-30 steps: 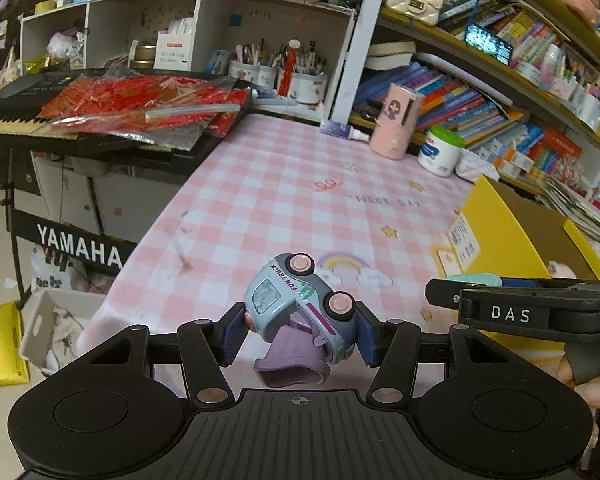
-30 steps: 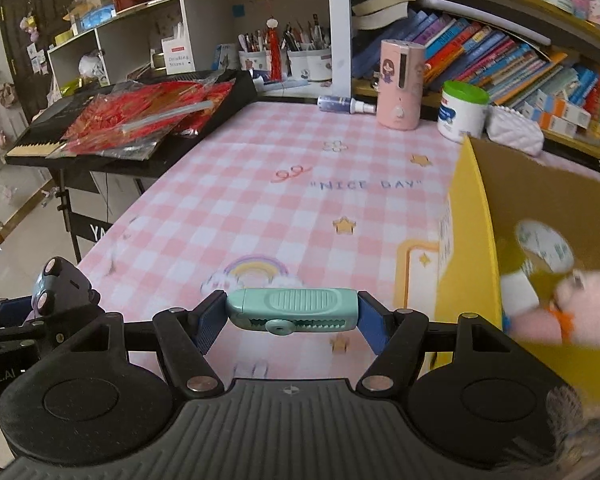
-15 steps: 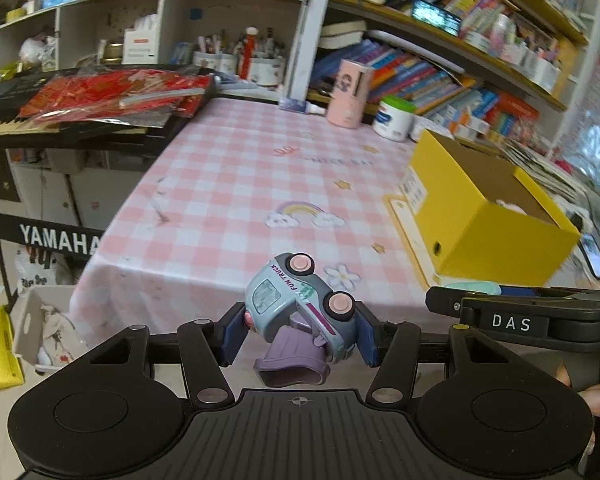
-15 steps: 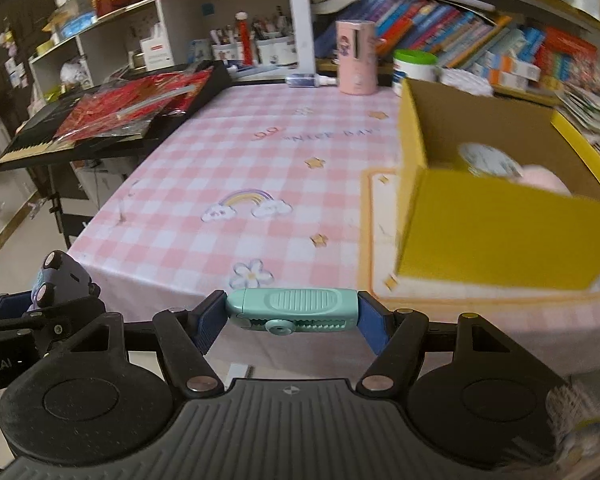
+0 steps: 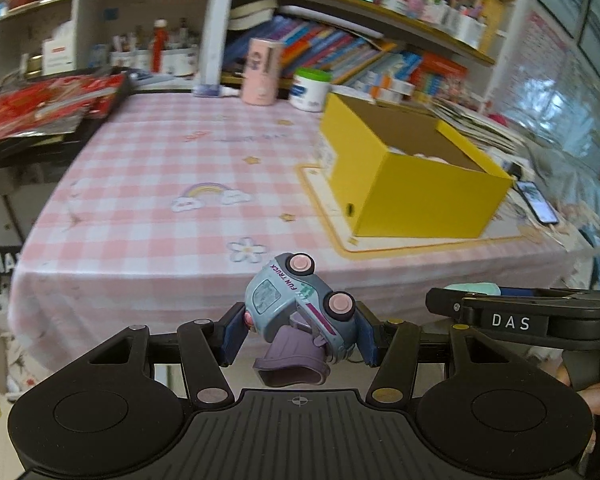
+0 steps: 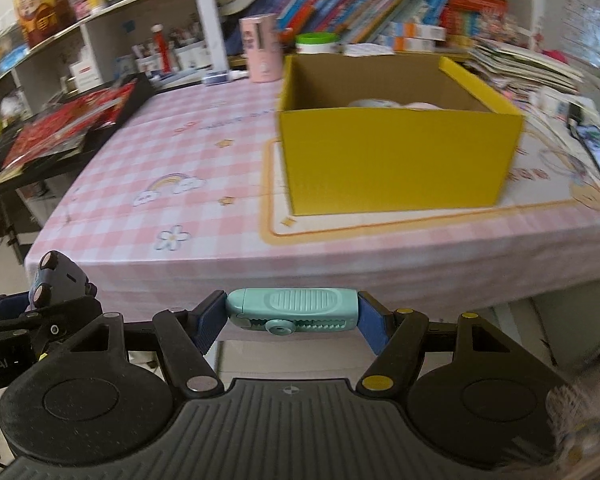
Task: Organize objects
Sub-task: 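Lift the toy car and mint-green object and carry both toward the yellow box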
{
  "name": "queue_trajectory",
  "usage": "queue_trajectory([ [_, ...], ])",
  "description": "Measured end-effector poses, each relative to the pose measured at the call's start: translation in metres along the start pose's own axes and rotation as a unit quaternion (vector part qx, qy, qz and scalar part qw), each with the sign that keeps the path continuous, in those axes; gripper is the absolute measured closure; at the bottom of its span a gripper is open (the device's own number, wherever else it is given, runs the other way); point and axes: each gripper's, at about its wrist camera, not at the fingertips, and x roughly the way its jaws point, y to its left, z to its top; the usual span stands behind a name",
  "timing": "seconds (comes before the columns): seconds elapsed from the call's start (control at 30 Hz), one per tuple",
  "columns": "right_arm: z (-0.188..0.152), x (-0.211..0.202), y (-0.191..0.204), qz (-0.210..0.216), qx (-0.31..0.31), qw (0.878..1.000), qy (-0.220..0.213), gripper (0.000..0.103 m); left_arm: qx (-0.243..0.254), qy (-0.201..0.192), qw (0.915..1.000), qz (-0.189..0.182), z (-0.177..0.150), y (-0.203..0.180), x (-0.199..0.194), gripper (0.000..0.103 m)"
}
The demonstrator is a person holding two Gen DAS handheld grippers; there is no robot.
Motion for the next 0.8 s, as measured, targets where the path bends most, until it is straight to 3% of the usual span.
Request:
queue_trajectory([
  [0.33, -0.008, -0.013, -0.037, -0.038, 0.036, 0.999, -0.005, 0.036, 0.038, 0.009, 0.9984, -0.04, 0.007, -0.035, 0.018, 0.049],
  [0.8, 0.01, -0.004, -0.079, -0.048, 0.052, 0.997, -0.007, 0.036, 0.063, 0.003, 0.9968, -0.049, 0.03, -0.072, 0.044, 0.049],
])
